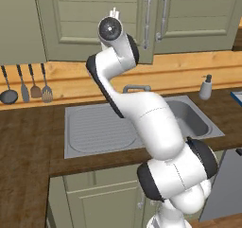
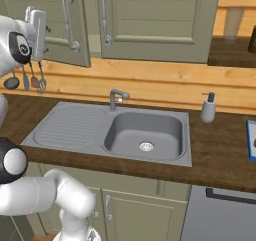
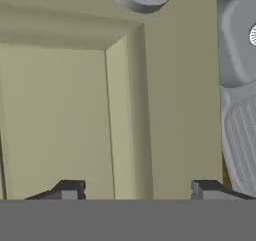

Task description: Pick the kettle from the counter and place it on the tray. Then pick the mug from the cabinet and place it on the tray. Then close the cabinet doors.

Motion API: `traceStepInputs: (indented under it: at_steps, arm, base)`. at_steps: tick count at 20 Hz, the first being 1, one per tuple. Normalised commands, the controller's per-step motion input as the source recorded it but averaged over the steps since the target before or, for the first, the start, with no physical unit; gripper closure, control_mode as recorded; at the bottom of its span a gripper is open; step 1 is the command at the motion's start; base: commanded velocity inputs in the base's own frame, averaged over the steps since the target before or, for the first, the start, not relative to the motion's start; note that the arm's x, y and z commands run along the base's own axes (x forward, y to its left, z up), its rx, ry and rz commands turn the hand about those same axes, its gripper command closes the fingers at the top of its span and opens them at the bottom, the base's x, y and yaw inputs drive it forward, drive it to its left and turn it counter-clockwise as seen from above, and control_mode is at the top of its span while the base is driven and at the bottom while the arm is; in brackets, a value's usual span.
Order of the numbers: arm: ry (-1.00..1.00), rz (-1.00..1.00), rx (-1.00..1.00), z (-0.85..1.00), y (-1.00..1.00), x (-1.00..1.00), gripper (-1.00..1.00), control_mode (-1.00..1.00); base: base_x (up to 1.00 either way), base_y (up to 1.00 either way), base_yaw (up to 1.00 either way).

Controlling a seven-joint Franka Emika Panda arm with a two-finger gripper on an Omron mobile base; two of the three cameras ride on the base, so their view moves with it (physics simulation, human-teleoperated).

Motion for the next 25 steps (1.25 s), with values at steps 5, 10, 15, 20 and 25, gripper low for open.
traceStepInputs:
  at_steps: [5, 10, 15, 20, 25]
  arm:
    - [-0.13, 0.01, 0.17, 0.00, -0.31, 0.73, -1.00, -1.00]
    - [-0.05, 0.00, 0.13, 0.00, -0.15, 0.84, -1.00, -1.00]
    - [0.00, 0.00, 0.09, -0.04, -0.07, 0.87, -1.00, -1.00]
    - [0.00, 0.00, 0.07, -0.15, -0.11, 0.75, -1.00, -1.00]
    - [0.00, 0.00, 0.05, -0.19, -0.15, 0.50, -1.00, -1.00]
  base:
    - [0.00, 0.00, 0.00]
    - [0.00, 0.00, 0.00]
    - [0.00, 0.00, 0.00]
    - [0.00, 0.00, 0.00]
    - [0.00, 0.00, 0.00]
